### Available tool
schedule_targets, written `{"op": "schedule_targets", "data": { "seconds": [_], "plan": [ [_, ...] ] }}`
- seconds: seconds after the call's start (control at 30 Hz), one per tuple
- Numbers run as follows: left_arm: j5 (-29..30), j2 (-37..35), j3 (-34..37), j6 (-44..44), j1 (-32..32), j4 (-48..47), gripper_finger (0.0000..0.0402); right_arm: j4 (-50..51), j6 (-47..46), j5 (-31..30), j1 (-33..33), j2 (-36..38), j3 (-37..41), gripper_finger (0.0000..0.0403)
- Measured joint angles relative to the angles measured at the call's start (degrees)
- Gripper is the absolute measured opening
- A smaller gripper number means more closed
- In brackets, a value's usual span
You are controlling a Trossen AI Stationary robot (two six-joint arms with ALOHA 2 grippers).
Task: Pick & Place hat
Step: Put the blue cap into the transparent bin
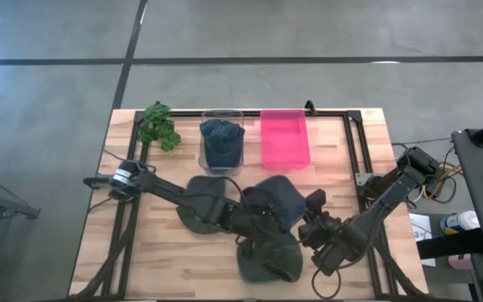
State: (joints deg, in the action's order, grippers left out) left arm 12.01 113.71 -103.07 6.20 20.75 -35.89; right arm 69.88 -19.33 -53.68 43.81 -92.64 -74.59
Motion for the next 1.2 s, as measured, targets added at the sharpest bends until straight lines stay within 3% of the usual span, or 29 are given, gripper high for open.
{"op": "schedule_targets", "data": {
  "seconds": [0.07,0.23,0.4,0.7,0.83,1.0,1.2],
  "plan": [
    [1.79,0.00,0.85,-0.86,0.00,0.07,0.0014,-0.18,0.27,-0.16,-0.02,0.00,-0.10,0.0013],
    [17.98,-0.09,2.19,-6.52,-0.08,-0.87,0.0014,-3.67,5.25,2.33,1.15,-0.11,-0.35,0.0013],
    [27.86,-0.31,0.59,-14.65,-0.83,-3.15,0.0014,-3.79,5.19,2.74,2.61,-0.11,-0.35,0.0013],
    [30.50,-4.07,-3.63,-15.61,0.08,-3.97,0.0014,-1.65,-0.96,11.50,2.74,-1.11,1.81,0.0013],
    [26.63,-6.27,-3.77,-12.84,0.39,-4.10,0.0014,-3.10,-2.33,14.07,2.60,-1.37,6.16,0.0013],
    [8.13,-5.78,-1.75,-3.01,0.08,-5.31,0.0014,-6.80,-2.99,13.85,2.32,-1.33,11.52,0.0013],
    [2.93,-2.28,5.11,-1.52,0.02,-1.33,0.0014,-9.29,-1.50,13.85,2.32,-1.30,15.02,0.0013]
  ]
}}
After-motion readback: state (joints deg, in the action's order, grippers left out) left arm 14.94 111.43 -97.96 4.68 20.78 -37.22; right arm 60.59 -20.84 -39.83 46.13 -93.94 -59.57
